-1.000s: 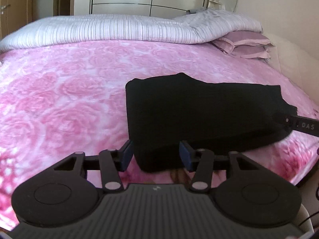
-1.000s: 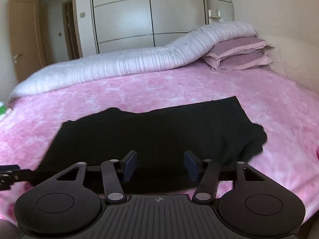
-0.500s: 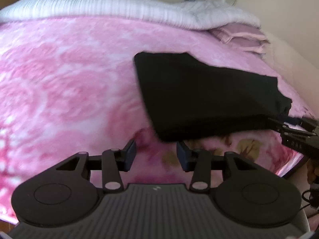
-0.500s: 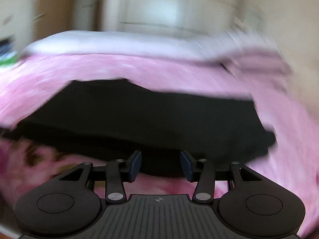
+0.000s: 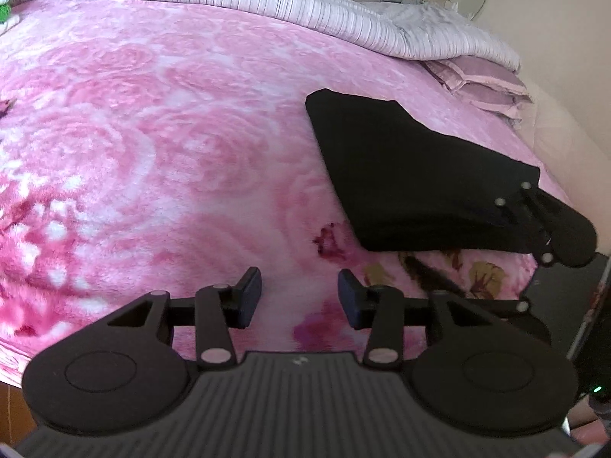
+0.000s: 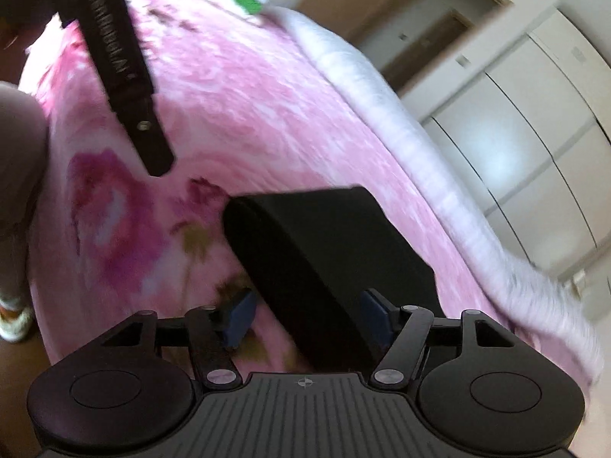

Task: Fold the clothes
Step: 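Grasp the black pants end with the right gripper and lift it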

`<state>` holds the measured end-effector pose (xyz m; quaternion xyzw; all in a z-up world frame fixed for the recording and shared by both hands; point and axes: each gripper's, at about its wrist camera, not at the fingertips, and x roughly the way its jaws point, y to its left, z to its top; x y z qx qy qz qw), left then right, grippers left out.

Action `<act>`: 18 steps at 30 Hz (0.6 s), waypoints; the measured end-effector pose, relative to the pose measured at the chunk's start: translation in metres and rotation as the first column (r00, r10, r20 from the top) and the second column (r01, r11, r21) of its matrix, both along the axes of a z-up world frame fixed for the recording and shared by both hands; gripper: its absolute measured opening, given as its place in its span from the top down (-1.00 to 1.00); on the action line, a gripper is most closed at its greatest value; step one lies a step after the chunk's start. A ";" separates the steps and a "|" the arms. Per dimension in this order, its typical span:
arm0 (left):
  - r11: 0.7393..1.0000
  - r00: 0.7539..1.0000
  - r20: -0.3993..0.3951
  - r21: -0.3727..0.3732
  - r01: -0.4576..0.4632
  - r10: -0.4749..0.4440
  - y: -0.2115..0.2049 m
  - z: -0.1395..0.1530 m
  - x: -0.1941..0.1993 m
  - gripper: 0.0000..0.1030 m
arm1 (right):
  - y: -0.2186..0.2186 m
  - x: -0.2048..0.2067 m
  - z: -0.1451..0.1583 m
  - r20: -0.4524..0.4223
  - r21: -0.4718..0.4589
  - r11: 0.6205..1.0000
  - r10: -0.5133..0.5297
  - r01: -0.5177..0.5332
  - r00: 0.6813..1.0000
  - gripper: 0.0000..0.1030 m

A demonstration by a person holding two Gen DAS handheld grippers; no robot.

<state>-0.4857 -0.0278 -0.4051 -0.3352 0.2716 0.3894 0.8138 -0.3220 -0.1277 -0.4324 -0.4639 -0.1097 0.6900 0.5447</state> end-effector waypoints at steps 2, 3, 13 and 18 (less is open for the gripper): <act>1.000 1.000 0.013 -0.004 0.003 -0.003 0.002 -0.001 -0.002 0.23 | 0.001 -0.011 -0.006 0.027 0.000 1.000 0.031 -0.031 0.999 -0.18; 1.000 1.000 0.022 -0.008 0.003 -0.002 0.003 -0.002 -0.004 0.23 | 0.002 -0.014 -0.009 0.040 0.001 0.999 0.047 -0.047 0.998 -0.08; 0.999 0.997 0.064 -0.024 -0.029 0.031 0.020 -0.005 -0.007 0.23 | 0.032 -0.012 -0.017 -0.101 -0.007 1.000 0.003 -0.003 0.995 0.64; 1.000 1.000 0.017 -0.002 -0.017 0.017 0.034 0.003 0.015 0.24 | 0.048 0.056 0.019 -0.643 -0.122 0.977 -0.212 0.175 0.736 0.79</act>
